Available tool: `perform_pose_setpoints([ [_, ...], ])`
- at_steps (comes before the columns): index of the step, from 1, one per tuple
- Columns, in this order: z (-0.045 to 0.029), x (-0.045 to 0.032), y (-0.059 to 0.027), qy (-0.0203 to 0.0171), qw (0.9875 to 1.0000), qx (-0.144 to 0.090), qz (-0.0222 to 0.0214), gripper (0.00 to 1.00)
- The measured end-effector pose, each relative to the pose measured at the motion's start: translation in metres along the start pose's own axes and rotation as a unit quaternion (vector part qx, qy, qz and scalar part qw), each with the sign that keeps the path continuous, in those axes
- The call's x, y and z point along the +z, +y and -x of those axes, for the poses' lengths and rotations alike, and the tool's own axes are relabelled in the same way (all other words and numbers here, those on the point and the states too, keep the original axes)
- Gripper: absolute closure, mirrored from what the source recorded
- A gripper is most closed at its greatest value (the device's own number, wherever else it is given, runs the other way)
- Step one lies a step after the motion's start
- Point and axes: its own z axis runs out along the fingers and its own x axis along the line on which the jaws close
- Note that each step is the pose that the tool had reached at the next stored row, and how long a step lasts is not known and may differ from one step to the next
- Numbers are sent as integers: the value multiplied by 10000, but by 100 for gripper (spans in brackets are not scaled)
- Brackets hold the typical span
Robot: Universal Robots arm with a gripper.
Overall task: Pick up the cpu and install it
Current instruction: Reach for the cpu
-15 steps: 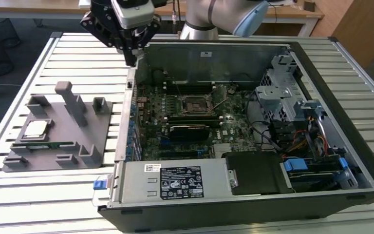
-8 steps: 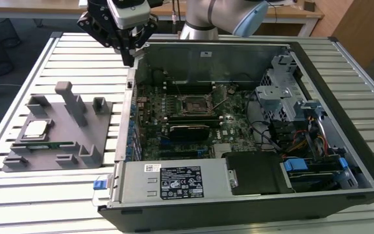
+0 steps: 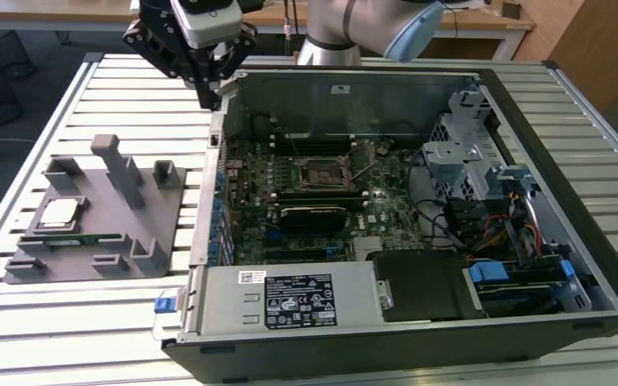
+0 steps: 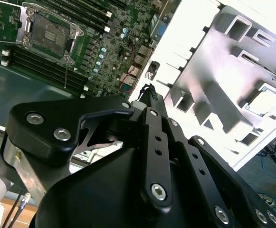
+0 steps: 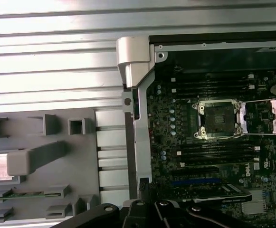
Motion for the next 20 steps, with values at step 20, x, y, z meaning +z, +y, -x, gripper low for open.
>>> perform_pose_setpoints([
  [20,-145,1,-11,0,10000,0,0,89],
])
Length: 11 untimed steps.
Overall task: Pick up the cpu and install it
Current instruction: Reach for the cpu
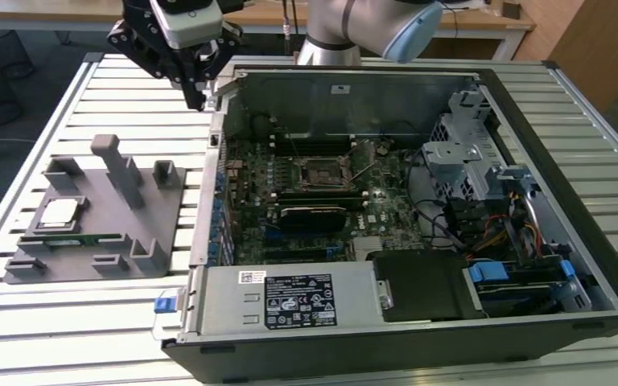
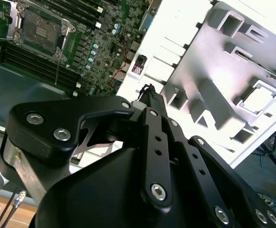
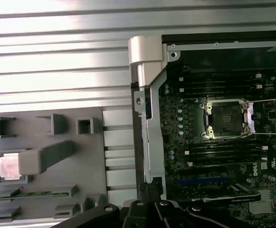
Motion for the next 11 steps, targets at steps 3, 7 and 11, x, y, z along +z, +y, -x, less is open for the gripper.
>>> perform_pose_setpoints([
  [3,-21,0,-2,0,10000,0,0,89],
  [7,-47,1,-4,0,10000,0,0,89],
  [11,-76,1,-6,0,10000,0,0,89],
])
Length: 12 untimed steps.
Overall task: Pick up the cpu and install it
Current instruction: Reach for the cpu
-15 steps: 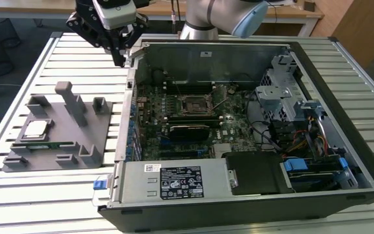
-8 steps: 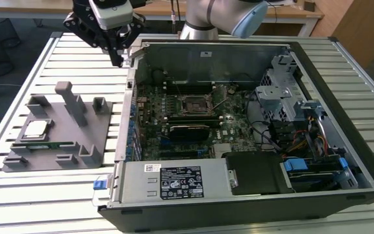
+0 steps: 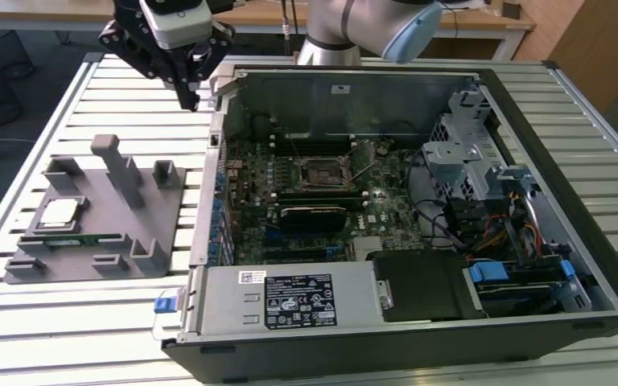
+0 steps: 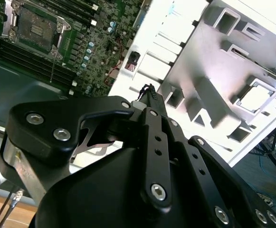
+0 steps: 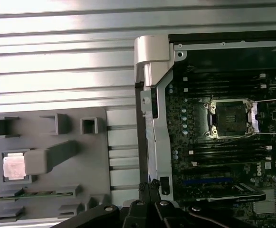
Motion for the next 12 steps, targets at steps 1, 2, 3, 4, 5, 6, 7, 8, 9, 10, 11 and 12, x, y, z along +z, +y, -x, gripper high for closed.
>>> perform_pose_setpoints([
  [1,-7,0,-1,0,10000,0,0,89],
  [2,-15,0,-1,0,10000,0,0,89],
  [3,-22,0,-2,0,10000,0,0,89],
  [4,-30,0,-2,0,10000,0,0,89],
  [5,-38,0,-3,0,10000,0,0,89],
  [6,-45,0,-3,0,10000,0,0,89],
  [7,-53,0,-4,0,10000,0,0,89],
  [8,-61,0,-5,0,10000,0,0,89],
  [9,-69,0,-5,0,10000,0,0,89],
  [10,-76,1,-6,0,10000,0,0,89],
  [11,-84,1,-6,0,10000,0,0,89],
  [12,-92,0,-7,0,10000,0,0,89],
])
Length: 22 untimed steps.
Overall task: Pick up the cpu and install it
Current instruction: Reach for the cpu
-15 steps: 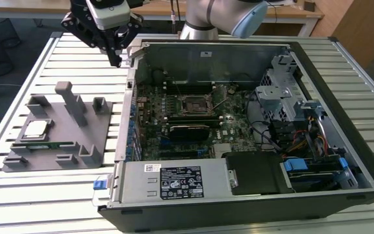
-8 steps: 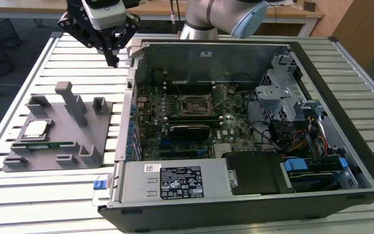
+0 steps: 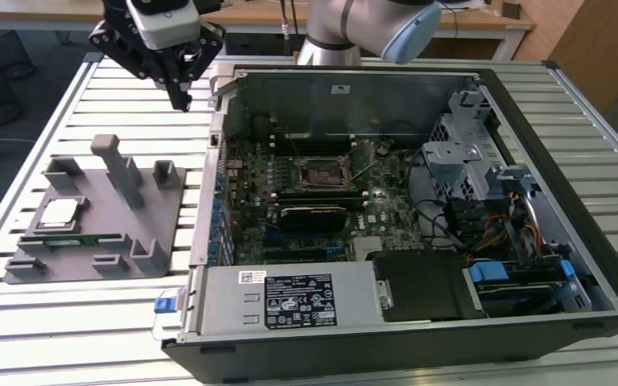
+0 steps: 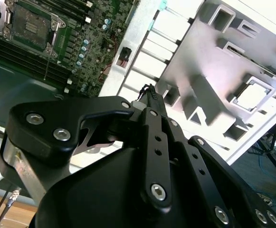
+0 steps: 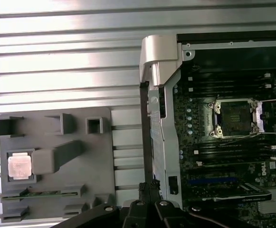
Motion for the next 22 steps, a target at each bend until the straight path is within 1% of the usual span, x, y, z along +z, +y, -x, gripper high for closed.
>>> perform_pose_setpoints([
  [8,-69,3,-5,0,10000,0,0,89],
  [10,-96,4,-8,0,10000,0,0,89],
  [19,-266,15,-20,0,10000,0,0,89],
  [22,-343,21,-26,0,10000,1,0,89],
])
